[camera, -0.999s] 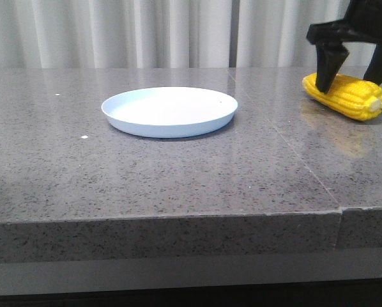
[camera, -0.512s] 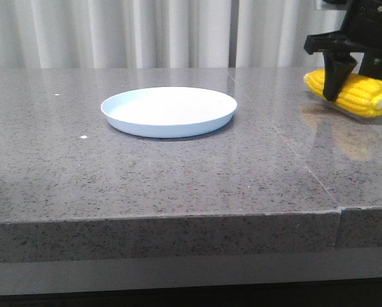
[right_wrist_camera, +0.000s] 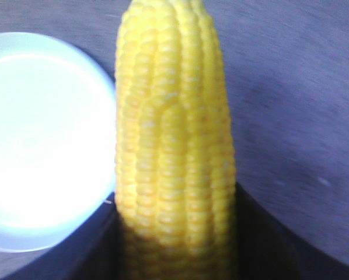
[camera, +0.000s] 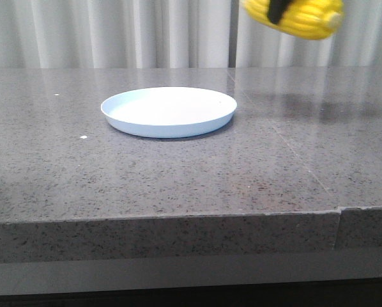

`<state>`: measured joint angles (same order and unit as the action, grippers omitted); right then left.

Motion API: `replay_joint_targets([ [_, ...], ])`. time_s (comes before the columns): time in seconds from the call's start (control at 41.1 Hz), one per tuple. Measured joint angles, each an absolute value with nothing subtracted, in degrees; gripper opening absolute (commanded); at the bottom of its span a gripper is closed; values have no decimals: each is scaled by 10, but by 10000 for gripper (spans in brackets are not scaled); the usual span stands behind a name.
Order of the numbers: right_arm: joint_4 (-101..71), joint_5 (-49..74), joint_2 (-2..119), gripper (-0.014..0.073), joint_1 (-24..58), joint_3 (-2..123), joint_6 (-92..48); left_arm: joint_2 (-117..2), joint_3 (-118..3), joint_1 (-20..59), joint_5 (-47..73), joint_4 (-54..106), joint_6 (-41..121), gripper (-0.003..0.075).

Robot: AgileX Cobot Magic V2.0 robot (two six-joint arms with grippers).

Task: Place corn on plate with both arms
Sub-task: 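Lift the corn with the right gripper and carry it over the plate, then lower the corn onto the plate and open the right gripper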

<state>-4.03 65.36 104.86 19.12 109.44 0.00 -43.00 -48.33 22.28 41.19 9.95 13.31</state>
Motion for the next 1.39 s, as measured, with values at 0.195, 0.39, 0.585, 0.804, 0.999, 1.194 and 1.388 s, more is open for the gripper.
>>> replay_joint_targets([
  [0.195, -48, 644, 1057, 206, 259, 1100, 62, -430, -483, 223, 412, 99, 133, 396],
  [0.39, -55, 605, 1094, 209, 289, 1100, 137, -430, -483, 223, 412, 99, 133, 396],
  [0.585, -89, 549, 1145, 210, 294, 1100, 160, -430, -483, 223, 412, 99, 133, 396],
  [0.804, -92, 529, 1184, 458, 294, 1100, 161, -430, -483, 223, 412, 99, 133, 396],
  [0.999, -93, 525, 1187, 603, 294, 1100, 161, -430, -483, 223, 412, 99, 133, 396],
  [1.194, -87, 525, 1173, 603, 294, 1100, 156, -430, -483, 223, 412, 99, 133, 396],
  [1.388, -82, 550, 1105, 603, 294, 1100, 84, -430, -483, 223, 412, 99, 133, 396],
])
